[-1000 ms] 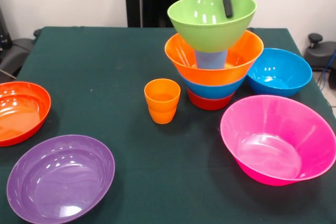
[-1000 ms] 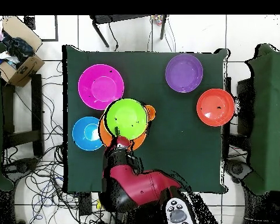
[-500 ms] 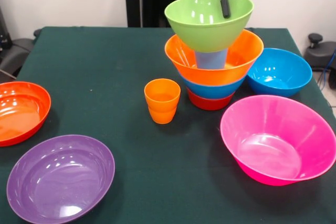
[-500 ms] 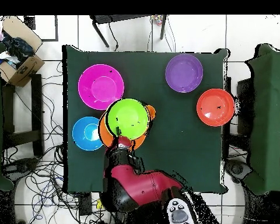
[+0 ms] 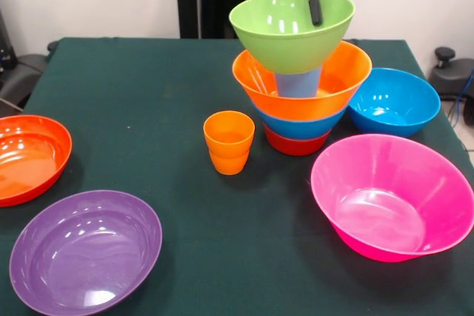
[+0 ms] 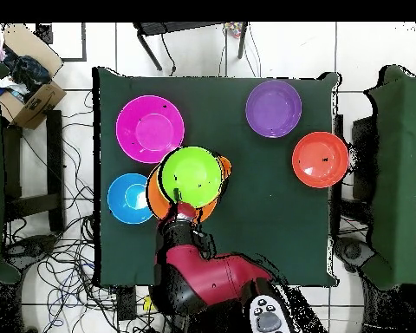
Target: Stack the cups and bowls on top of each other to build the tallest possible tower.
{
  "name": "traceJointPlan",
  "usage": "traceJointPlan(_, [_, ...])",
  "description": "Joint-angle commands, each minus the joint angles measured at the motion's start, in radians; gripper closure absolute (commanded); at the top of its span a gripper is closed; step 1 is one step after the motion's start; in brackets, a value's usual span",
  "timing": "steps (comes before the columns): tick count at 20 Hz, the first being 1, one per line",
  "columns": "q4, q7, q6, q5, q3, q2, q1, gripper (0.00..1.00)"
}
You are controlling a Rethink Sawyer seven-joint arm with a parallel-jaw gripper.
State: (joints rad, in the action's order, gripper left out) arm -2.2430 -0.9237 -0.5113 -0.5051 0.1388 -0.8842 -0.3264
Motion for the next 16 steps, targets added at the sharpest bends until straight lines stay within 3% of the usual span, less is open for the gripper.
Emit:
traceJointPlan(1, [0.013,-0.234,0.114,-0.014,0.059,0.033,-0.015,1.00])
traceJointPlan(16, [-0.003,-0.241,0.139,0.008,0.062,0.044,0.000,1.00])
